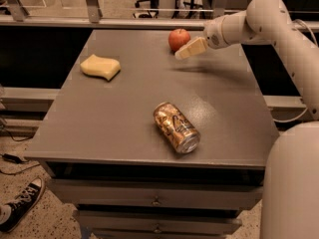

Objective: Pick apple

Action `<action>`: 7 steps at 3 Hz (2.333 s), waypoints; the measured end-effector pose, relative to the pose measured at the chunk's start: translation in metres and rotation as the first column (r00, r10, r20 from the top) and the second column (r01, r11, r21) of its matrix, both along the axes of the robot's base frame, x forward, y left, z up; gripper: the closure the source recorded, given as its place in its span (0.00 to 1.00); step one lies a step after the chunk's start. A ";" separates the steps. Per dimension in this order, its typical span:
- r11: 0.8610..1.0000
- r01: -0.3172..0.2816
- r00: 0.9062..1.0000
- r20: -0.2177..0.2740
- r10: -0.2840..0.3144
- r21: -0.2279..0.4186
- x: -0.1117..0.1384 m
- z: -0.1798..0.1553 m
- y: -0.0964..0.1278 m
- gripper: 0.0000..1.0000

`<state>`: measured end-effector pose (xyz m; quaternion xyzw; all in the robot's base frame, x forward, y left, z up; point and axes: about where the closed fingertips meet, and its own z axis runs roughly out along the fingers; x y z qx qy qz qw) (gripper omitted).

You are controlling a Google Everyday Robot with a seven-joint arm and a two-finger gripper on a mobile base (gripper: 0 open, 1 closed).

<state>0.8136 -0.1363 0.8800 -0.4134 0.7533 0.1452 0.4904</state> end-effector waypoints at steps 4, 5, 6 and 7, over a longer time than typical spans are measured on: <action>0.996 0.047 0.998 -0.035 -0.044 0.076 0.039 -0.017 0.023 0.00; 0.995 0.062 0.998 -0.031 -0.060 0.082 0.043 -0.020 0.021 0.16; 0.994 0.062 0.998 -0.031 -0.059 0.095 0.043 -0.022 0.021 0.39; 0.991 0.041 0.999 -0.019 -0.039 0.124 0.035 -0.011 0.022 0.70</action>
Offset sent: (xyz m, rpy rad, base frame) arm 0.0329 0.0209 -0.0018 0.1063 0.0197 -0.0207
